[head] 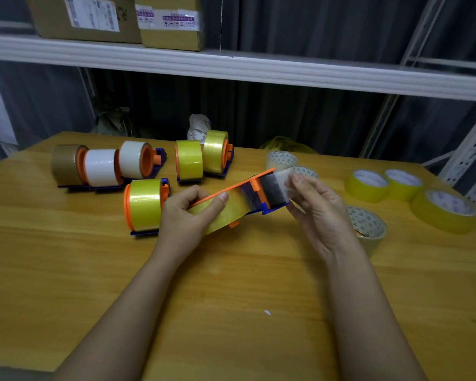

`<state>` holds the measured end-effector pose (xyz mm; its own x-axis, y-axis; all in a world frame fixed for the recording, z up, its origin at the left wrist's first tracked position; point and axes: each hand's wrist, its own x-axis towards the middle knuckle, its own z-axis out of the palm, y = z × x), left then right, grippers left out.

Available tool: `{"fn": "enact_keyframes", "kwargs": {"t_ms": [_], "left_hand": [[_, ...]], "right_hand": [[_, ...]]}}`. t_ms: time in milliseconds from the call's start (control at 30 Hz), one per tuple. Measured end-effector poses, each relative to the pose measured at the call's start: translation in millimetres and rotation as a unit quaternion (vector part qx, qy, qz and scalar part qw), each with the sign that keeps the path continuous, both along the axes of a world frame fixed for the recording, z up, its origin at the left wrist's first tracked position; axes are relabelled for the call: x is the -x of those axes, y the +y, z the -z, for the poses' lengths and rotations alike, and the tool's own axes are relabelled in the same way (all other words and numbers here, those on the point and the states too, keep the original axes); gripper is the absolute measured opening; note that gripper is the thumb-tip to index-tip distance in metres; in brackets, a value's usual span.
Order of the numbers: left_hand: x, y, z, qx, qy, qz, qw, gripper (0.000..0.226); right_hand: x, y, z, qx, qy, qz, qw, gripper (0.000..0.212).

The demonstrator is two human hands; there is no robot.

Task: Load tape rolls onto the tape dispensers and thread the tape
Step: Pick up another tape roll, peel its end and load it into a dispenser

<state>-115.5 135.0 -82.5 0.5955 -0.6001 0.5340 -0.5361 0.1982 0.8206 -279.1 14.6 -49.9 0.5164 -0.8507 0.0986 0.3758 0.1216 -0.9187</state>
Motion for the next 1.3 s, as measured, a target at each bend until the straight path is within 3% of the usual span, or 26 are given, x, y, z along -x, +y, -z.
{"fn": "enact_keyframes", "kwargs": {"t_ms": [233,367,567,767,1033,1300], "left_hand": [[1,2,-1,-0.001,-0.023,-0.014,1.0,0.027],[0,2,0,0.0,-0.029,-0.019,0.999,0.028],[-1,0,1,-0.017,-0.034,-0.014,0.999,0.034],[2,0,-1,-0.035,0.008,0.007,0.999,0.037],[0,2,-3,-0.065,0.045,0.043,0.996,0.032],[-4,4,-1,-0.055,0.022,0.062,0.996,0.02]], "right_hand": [[4,-4,-1,-0.032,0.028,-0.043,0.998,0.044],[5,-5,-1,-0.037,0.054,-0.037,0.997,0.031],[2,-5,2,0.006,0.0,0.035,0.999,0.007],[-4,1,2,0.088,0.017,0.067,0.994,0.011],[-7,1,3,0.083,0.033,0.112,0.99,0.013],[-8,1,5,0.074,0.035,0.119,0.989,0.012]]}}
